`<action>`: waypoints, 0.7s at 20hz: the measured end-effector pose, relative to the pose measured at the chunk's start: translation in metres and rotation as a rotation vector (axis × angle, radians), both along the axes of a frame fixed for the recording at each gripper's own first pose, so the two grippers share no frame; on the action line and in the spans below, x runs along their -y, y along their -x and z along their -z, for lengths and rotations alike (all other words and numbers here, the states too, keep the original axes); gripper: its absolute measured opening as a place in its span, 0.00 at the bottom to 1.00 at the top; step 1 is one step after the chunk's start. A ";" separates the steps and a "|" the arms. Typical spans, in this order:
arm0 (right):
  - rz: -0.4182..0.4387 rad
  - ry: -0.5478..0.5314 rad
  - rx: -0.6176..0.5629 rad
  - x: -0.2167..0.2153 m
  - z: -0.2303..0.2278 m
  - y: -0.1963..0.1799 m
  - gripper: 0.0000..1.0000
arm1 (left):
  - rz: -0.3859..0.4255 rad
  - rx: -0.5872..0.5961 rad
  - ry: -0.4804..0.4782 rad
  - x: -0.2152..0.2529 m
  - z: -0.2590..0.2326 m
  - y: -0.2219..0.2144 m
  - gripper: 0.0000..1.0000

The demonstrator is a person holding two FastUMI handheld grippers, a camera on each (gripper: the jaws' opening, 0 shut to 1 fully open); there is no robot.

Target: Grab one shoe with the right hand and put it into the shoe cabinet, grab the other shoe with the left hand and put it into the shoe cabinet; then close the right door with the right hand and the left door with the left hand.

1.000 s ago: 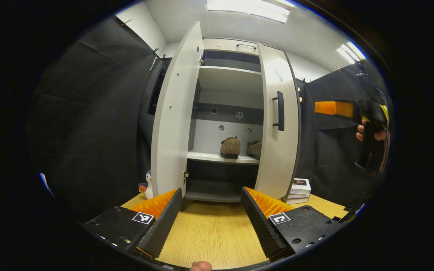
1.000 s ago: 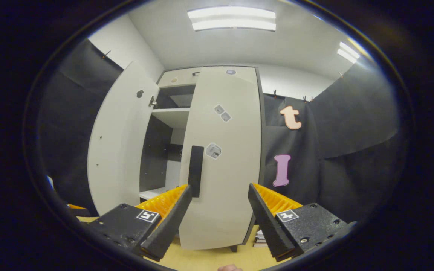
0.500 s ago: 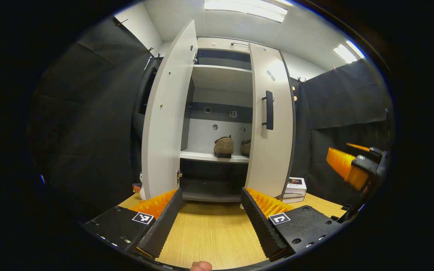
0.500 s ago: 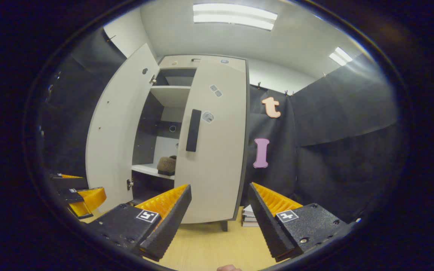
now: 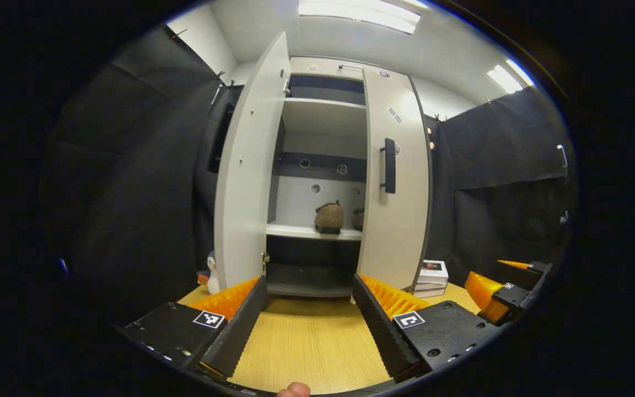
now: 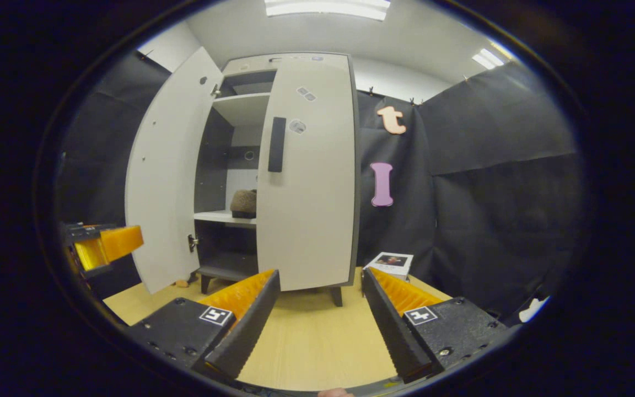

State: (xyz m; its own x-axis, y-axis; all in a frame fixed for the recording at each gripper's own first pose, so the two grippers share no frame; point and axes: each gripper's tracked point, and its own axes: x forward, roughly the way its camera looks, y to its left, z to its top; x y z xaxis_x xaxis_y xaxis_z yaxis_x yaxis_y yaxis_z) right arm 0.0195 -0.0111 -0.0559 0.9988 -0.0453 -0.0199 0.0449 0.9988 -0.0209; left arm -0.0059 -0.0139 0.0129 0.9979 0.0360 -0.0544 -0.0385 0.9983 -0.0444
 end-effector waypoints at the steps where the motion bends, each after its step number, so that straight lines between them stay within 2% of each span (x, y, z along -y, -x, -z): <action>1: 0.013 -0.003 0.008 0.005 -0.003 -0.001 0.98 | -0.024 0.033 -0.006 -0.018 -0.020 -0.003 0.95; 3: 0.031 -0.013 0.010 0.014 -0.006 0.000 0.98 | -0.077 0.164 -0.029 -0.059 -0.072 -0.011 0.95; 5: 0.036 -0.032 0.011 0.018 -0.011 0.000 0.99 | -0.170 0.283 -0.082 -0.105 -0.117 -0.021 0.94; 7: 0.044 -0.045 0.015 0.023 -0.014 0.000 0.98 | -0.249 0.290 -0.127 -0.145 -0.138 -0.034 0.94; 10: 0.043 -0.065 0.008 0.026 -0.016 0.000 0.98 | -0.319 0.324 -0.145 -0.183 -0.158 -0.053 0.94; 12: 0.055 -0.069 0.017 0.033 -0.022 -0.001 0.98 | -0.358 0.296 -0.180 -0.203 -0.156 -0.072 0.95; 14: 0.069 -0.061 0.028 0.038 -0.028 -0.001 0.98 | -0.362 0.270 -0.180 -0.200 -0.138 -0.084 0.95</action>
